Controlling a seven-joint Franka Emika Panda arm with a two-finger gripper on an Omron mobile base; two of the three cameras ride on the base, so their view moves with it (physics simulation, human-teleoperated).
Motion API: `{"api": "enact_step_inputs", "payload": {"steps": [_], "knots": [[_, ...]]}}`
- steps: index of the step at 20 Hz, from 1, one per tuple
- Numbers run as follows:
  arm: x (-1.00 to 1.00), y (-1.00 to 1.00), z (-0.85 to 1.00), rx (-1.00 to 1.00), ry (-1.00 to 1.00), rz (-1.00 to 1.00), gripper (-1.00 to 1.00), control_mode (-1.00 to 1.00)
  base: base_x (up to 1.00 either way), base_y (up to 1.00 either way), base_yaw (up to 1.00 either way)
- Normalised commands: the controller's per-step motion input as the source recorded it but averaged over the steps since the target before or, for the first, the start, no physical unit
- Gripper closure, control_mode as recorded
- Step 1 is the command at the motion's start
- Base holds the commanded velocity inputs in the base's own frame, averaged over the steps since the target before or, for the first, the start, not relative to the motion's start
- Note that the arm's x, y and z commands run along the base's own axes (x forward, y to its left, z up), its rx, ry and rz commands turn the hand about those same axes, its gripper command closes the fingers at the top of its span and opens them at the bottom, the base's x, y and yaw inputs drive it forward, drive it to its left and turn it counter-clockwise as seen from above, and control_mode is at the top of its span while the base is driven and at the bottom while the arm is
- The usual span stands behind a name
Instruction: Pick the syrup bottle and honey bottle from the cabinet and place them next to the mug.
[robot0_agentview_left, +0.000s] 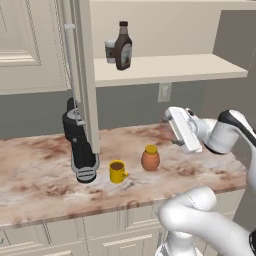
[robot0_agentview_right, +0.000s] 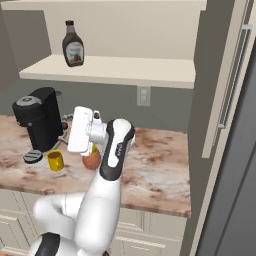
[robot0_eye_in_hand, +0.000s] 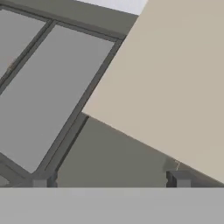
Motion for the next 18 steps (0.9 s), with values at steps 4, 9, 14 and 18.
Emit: {"api": "enact_step_inputs", "payload": {"steps": [4,9,14,18], "knots": [[-0.88,0.45,1.0,0.0,0.0,-0.18,-1.0,-1.0,0.0,0.0,0.0],[-1.0,0.21,0.87,0.0,0.0,-0.19,-1.0,-1.0,0.0,0.0,0.0],[-1.0,0.09,0.65,0.0,0.0,-0.14,-1.0,-1.0,0.0,0.0,0.0],[-0.81,0.07,0.7,0.01,0.0,-0.13,-1.0,-1.0,0.0,0.0,0.0]]}}
